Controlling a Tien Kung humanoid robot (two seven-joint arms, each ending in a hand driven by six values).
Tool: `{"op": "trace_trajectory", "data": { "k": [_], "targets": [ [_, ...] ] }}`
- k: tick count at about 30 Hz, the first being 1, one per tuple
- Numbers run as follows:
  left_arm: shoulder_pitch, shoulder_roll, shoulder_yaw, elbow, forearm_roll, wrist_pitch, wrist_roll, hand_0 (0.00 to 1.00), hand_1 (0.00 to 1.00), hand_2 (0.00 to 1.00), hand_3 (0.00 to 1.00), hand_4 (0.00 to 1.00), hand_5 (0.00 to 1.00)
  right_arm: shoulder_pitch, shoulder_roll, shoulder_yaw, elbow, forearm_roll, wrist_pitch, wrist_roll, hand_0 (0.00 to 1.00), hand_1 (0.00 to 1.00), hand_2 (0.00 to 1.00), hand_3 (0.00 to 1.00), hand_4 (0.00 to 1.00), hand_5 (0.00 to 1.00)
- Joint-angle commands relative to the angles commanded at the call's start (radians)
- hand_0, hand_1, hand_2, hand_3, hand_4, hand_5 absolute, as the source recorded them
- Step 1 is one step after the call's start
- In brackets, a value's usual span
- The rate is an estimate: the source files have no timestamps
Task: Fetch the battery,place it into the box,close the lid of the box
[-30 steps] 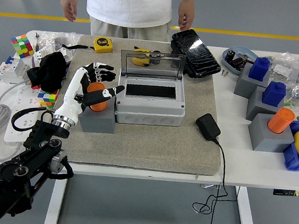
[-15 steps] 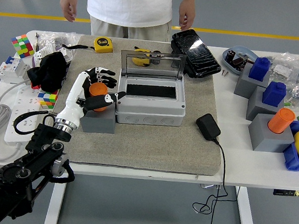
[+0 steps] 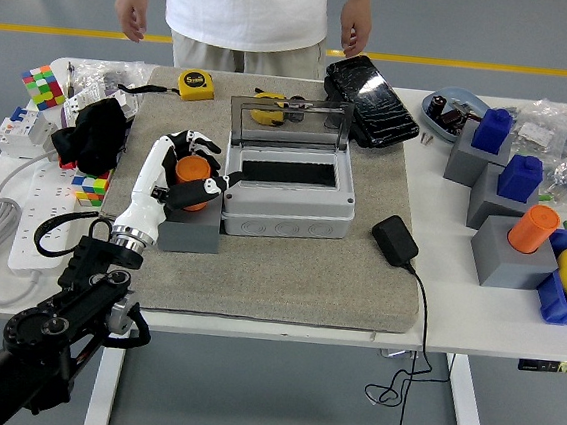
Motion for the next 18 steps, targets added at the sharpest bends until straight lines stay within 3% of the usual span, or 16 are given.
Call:
{"op": "trace_trajectory", "data": {
  "k": [1,18],
  "targets": [
    [-0.001,-0.001,0.001,0.002,-0.003,0.001,-0.003,0.043,0.090,0.167,0.227,0.581,0.002,0.000,0.000,0.000,0.000,0.000,0.000,0.001,0.563,0.592,0.567,0.541,0.918,0.477],
    [-0.004,0.008,-0.001,-0.008,-0.002,0.003,-0.019,0.012,0.047,0.131,0.199,0.515,0.002,0.000,0.001,0.000,0.000,0.000,-0.003,0.005,0.563,0.592,0.566,0.541,0.918,0.477]
  ]
}}
